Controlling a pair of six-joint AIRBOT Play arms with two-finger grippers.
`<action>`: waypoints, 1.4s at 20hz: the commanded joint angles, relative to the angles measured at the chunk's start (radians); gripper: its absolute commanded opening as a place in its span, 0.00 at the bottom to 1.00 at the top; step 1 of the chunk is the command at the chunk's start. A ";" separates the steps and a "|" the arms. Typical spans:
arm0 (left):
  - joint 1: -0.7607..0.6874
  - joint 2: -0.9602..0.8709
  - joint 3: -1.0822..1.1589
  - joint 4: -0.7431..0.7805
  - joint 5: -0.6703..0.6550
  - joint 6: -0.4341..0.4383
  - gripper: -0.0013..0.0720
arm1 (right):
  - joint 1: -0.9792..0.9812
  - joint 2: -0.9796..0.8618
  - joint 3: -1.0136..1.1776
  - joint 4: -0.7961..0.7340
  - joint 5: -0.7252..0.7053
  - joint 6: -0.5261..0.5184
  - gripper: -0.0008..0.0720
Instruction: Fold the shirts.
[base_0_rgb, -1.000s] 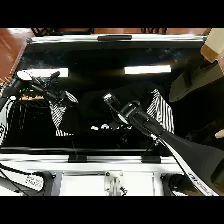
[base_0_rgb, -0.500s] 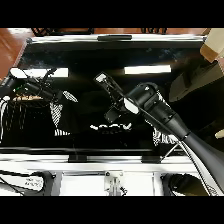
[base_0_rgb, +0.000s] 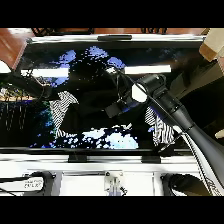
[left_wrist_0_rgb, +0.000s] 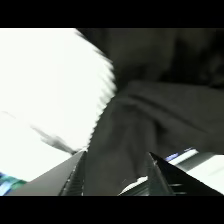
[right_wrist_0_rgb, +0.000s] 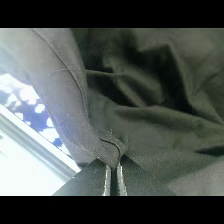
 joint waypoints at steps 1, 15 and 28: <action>-0.057 0.107 -0.013 0.082 -0.013 -0.020 0.76 | -0.016 -0.003 0.002 0.027 0.000 0.029 0.12; -0.515 0.327 -0.466 0.212 0.454 -0.283 0.98 | -0.022 -0.003 0.002 0.020 -0.061 0.006 0.12; -0.523 0.329 -0.463 0.301 0.624 -0.359 0.09 | -0.022 -0.003 0.002 0.020 0.017 -0.008 0.12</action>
